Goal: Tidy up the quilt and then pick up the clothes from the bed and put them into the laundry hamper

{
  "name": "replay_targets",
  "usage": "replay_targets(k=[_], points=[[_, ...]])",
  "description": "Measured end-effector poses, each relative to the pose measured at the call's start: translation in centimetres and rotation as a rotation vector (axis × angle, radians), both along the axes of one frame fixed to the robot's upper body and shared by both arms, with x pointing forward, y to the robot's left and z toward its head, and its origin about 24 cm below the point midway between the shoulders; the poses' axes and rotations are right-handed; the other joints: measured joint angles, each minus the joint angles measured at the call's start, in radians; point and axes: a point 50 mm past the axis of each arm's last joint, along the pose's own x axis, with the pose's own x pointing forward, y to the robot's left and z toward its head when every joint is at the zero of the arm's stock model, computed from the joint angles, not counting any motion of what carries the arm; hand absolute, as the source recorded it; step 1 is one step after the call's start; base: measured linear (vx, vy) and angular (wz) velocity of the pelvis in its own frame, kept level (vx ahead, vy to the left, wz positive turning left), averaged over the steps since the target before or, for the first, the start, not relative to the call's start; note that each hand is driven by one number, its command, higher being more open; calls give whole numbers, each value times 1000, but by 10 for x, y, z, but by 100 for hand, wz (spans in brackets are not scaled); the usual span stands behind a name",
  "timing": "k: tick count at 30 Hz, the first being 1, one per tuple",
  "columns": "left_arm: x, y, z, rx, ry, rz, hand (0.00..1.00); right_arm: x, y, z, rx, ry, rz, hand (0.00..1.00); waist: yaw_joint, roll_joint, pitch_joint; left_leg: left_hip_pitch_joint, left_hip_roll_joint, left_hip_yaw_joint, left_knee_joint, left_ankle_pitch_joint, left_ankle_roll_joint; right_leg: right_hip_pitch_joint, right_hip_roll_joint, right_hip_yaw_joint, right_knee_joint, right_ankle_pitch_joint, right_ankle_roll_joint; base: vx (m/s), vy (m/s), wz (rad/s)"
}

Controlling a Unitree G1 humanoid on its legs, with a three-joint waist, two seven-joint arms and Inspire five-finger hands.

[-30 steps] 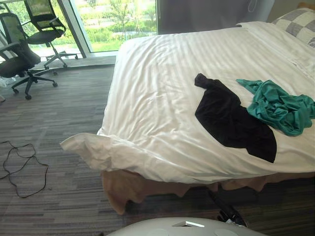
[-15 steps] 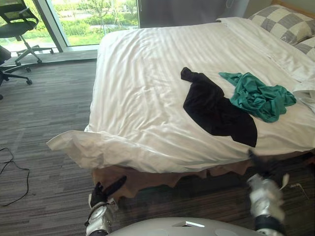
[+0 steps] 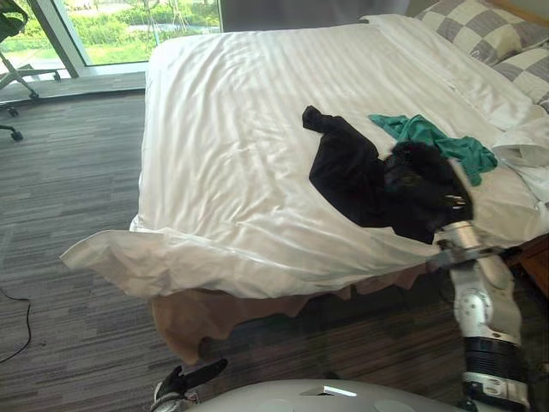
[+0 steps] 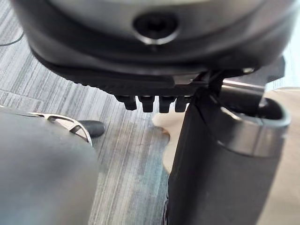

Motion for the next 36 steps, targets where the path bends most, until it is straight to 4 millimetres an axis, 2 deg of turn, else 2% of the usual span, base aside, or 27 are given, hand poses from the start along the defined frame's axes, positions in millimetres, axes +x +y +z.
replay_targets(k=[1,2,4,5,7,8,10,11,12,13,15,18,20,25,28,30,31,32,34,35,36], points=[[-1,0,-1,-12,2,-4,100,4,24,-3,47,36,97,0,10,2,2,-1,-1,-10,4,0,0,5,-3,-2,0,0,0,-44,-14,14],[-1,-1,-1,-19,0,-7,100,5,36,-5,71,54,138,0,17,6,5,-2,-1,-17,5,0,1,7,-3,-6,0,0,0,-78,-34,24],[8,-5,-1,-48,-37,-20,100,12,73,-5,170,104,236,0,47,21,34,-24,0,-58,7,-1,1,11,-6,-32,0,0,0,-100,-35,42],[12,-5,-1,-49,-49,-32,100,16,79,-3,194,112,245,0,52,23,43,-42,0,-72,12,-1,2,3,-8,-42,0,0,0,-149,-36,52],[35,-8,3,-65,-121,-63,100,42,98,19,254,100,243,0,80,40,105,-140,-4,-117,41,5,9,-72,-22,-54,23,0,1,-193,-46,42],[41,-10,4,-75,-141,-61,100,49,101,28,262,86,236,0,84,48,129,-167,-5,-125,51,11,15,-99,-29,-55,42,-2,-1,-239,-28,34],[63,-16,9,-114,-221,-47,100,72,102,69,308,-10,210,0,87,88,240,-263,-25,-156,55,51,32,-221,-72,-63,148,-23,-10,-255,12,34],[68,-17,10,-120,-242,-45,100,76,100,79,328,-38,204,0,87,95,267,-286,-31,-161,54,61,37,-252,-83,-63,171,-27,-13,-225,30,26],[79,-19,14,-134,-288,-35,100,82,95,101,356,-105,184,0,89,106,328,-323,-42,-165,52,79,43,-305,-102,-60,210,-31,-14,-206,23,16],[91,-19,19,-135,-328,-41,100,85,90,120,371,-167,171,0,96,109,381,-363,-50,-169,52,95,48,-356,-115,-54,235,-32,-15,-200,18,12],[107,-20,26,-148,-395,-46,100,89,82,140,389,-225,153,0,107,110,434,-430,-58,-172,56,115,56,-435,-131,-45,270,-31,-16,-168,12,13],[133,-26,37,-148,-485,-91,100,100,75,145,431,-216,101,0,127,112,442,-567,-63,-185,79,133,65,-564,-143,-44,293,-21,-31,-62,2,17],[149,-38,44,-156,-534,-110,100,99,73,149,457,-263,84,0,139,123,449,-605,-63,-194,89,135,67,-592,-144,-49,294,-18,-34,-23,-4,13],[183,-58,66,-140,-666,-93,100,92,89,159,449,-350,146,0,136,124,448,-663,-57,-188,106,143,68,-654,-145,-39,309,-20,-38,-24,-20,-2],[197,-72,79,-163,-720,-83,100,82,115,139,399,-314,258,0,129,125,448,-665,-52,-172,106,154,64,-680,-147,-23,342,-34,-55,-31,-35,-13],[202,-78,83,-171,-723,-84,100,67,159,106,364,-211,413,0,114,125,448,-653,-42,-157,106,164,56,-683,-148,-18,361,-49,-66,-12,-62,-13],[203,-79,83,-171,-718,-84,100,61,173,97,355,-175,466,0,111,125,448,-646,-38,-151,106,164,56,-683,-146,-15,368,-53,-69,-2,-64,-13],[203,-80,83,-172,-706,-87,100,49,194,77,340,-92,538,0,106,126,448,-637,-35,-143,106,168,51,-681,-146,-12,379,-61,-72,2,-60,-14],[203,-85,83,-184,-701,-102,100,10,241,22,259,161,724,0,107,126,448,-617,-31,-126,104,179,43,-678,-149,-6,411,-82,-80,0,-80,-6],[204,-85,83,-194,-702,-93,100,-1,250,11,225,215,774,0,107,126,448,-611,-30,-125,103,180,43,-676,-149,-7,417,-86,-81,-7,-83,4],[203,-88,83,-200,-698,-98,100,-23,266,-9,142,315,877,0,107,126,448,-598,-28,-124,101,181,43,-666,-151,-9,429,-94,-84,-10,-55,8]])
